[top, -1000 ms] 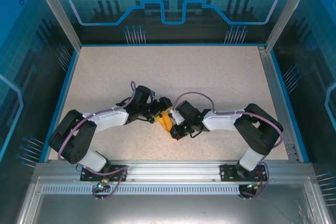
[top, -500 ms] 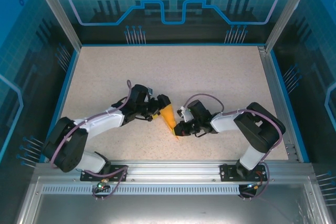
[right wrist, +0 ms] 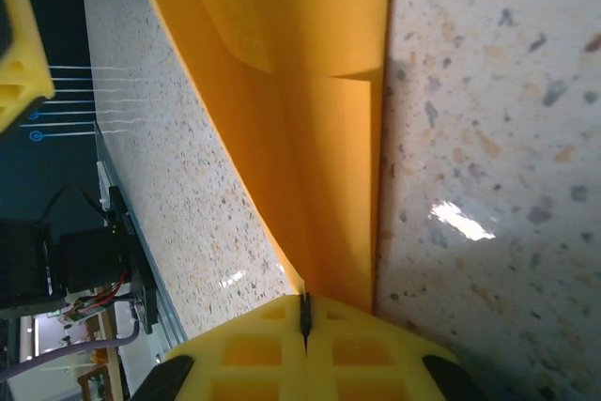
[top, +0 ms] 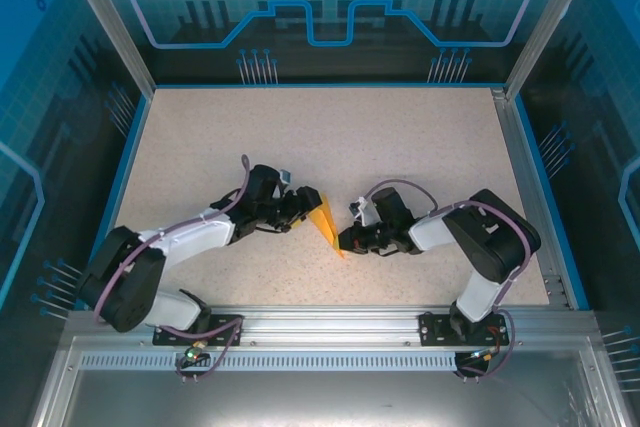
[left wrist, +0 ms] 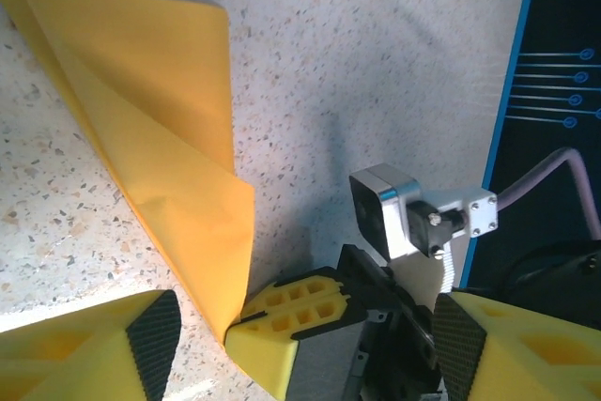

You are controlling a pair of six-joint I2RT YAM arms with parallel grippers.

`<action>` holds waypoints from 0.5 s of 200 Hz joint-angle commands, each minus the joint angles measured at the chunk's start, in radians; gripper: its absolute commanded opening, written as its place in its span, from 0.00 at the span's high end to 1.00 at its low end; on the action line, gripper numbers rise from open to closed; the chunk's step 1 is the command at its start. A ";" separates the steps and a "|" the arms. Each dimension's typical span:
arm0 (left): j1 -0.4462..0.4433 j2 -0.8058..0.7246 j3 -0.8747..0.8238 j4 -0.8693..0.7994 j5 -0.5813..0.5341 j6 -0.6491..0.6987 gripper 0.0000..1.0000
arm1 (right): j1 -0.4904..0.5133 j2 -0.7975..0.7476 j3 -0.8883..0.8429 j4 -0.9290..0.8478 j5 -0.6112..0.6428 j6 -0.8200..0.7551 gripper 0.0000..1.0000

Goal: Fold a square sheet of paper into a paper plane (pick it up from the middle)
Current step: Fold the wing for the fifth time at the center of the table.

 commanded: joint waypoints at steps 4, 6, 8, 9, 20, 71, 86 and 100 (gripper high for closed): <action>-0.019 0.084 0.052 0.058 0.089 0.044 0.26 | -0.019 0.034 -0.013 0.008 -0.016 0.028 0.97; -0.021 0.091 0.056 0.061 0.090 0.043 0.26 | -0.019 0.037 -0.014 0.007 -0.016 0.029 0.98; -0.023 0.099 0.058 0.064 0.093 0.043 0.26 | -0.019 0.040 -0.013 0.008 -0.015 0.028 0.98; -0.024 0.102 0.060 0.065 0.095 0.042 0.26 | -0.019 0.040 -0.013 0.009 -0.015 0.029 0.98; -0.029 0.141 0.077 0.092 0.113 0.041 0.27 | -0.019 0.053 -0.016 0.012 -0.009 0.036 0.98; -0.043 0.242 0.131 0.146 0.155 0.043 0.27 | -0.037 0.085 -0.037 0.060 -0.022 0.069 0.98; -0.044 0.262 0.137 0.159 0.162 0.041 0.26 | -0.040 0.076 -0.036 0.046 -0.016 0.065 0.98; -0.044 0.284 0.151 0.159 0.163 0.044 0.26 | -0.041 0.067 -0.036 0.033 -0.010 0.063 0.98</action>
